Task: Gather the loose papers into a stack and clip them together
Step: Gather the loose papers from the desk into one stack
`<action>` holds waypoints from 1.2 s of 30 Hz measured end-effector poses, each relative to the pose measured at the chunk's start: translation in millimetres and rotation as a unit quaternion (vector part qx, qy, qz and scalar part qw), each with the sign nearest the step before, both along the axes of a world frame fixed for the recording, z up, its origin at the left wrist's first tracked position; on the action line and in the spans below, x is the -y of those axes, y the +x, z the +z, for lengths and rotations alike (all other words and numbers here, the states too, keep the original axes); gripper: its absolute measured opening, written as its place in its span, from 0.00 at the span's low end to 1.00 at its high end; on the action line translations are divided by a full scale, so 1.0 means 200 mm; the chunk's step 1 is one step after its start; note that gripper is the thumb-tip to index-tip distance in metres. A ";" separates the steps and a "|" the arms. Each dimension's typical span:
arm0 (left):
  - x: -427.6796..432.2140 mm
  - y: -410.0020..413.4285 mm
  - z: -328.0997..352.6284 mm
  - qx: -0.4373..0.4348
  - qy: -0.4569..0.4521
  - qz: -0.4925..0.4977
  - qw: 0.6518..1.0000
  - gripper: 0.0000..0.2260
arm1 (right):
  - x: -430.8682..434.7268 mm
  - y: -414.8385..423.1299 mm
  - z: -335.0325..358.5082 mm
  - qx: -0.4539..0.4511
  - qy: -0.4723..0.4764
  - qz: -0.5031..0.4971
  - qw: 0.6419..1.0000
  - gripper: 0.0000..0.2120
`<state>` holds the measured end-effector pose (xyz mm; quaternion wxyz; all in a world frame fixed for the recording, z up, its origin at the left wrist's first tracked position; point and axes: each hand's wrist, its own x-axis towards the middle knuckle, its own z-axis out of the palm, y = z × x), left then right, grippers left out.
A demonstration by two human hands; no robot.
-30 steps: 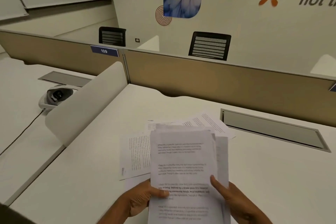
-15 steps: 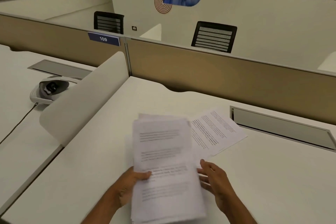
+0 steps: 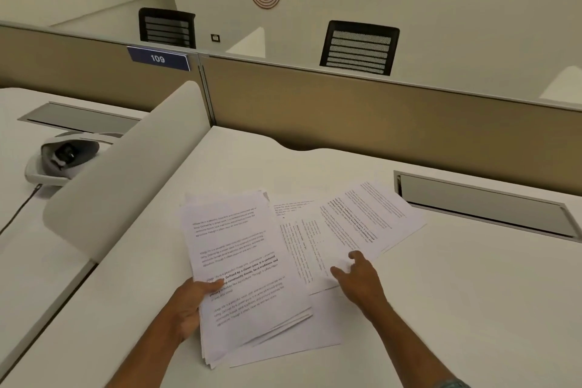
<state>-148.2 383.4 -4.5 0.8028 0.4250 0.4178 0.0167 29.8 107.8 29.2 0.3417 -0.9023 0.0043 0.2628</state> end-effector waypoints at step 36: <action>-0.02 0.03 -0.06 -0.045 0.078 -0.007 0.996 0.10 | -0.10 -0.06 -0.10 0.069 -0.182 0.131 0.972 0.40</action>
